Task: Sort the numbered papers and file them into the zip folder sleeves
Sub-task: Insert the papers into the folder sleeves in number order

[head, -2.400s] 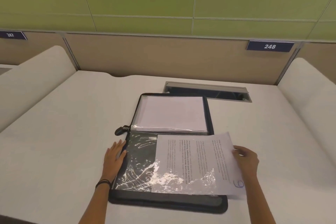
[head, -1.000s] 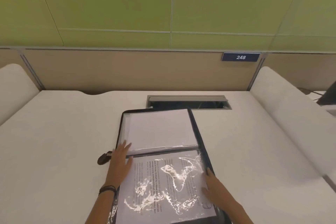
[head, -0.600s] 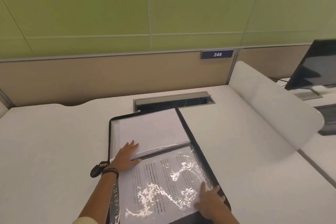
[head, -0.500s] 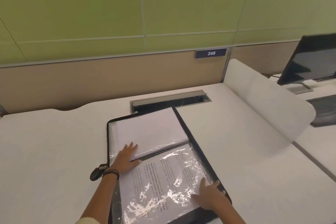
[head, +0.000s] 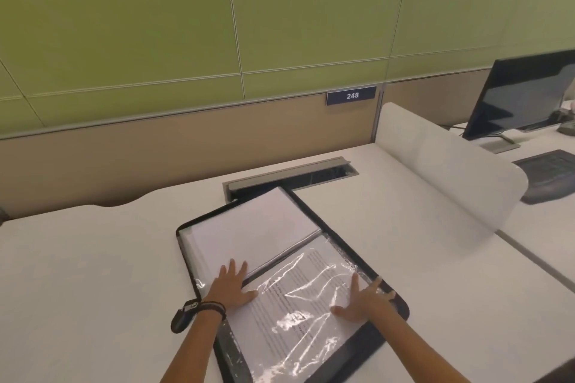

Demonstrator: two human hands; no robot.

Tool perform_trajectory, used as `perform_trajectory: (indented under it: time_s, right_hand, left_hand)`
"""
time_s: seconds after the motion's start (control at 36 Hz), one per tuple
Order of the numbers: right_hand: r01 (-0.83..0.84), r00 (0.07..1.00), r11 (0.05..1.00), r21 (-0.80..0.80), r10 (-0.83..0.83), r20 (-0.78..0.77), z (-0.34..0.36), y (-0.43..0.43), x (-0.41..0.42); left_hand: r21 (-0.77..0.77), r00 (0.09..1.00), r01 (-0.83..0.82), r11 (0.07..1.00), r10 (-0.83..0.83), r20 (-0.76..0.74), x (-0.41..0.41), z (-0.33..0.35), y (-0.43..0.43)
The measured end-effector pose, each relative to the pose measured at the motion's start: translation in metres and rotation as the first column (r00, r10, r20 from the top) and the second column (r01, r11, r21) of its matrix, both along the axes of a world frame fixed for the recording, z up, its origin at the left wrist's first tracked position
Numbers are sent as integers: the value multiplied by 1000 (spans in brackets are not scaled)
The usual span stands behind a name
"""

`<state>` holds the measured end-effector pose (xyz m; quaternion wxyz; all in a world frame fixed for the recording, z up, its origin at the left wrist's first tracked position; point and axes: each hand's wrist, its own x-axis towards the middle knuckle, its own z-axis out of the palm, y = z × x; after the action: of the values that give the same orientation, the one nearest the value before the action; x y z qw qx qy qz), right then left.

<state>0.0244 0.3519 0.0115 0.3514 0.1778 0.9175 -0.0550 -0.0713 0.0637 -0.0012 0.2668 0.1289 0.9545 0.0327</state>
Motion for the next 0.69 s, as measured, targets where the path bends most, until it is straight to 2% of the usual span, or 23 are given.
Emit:
perform_trajectory:
  time_s: [0.22, 0.42, 0.69]
  right_hand:
    - [-44, 999, 999, -24, 44, -22, -4, 29, -44]
    - [-151, 989, 986, -72, 151, -6, 2, 49, -76]
    - [-189, 982, 973, -132, 186, -36, 14, 61, -107]
  left_hand:
    - [-194, 994, 71, 978, -87, -73, 18, 2, 15]
    - [-278, 982, 182, 943, -189, 2, 32, 9, 33]
    - [-354, 980, 198, 914, -191, 55, 30, 13, 59]
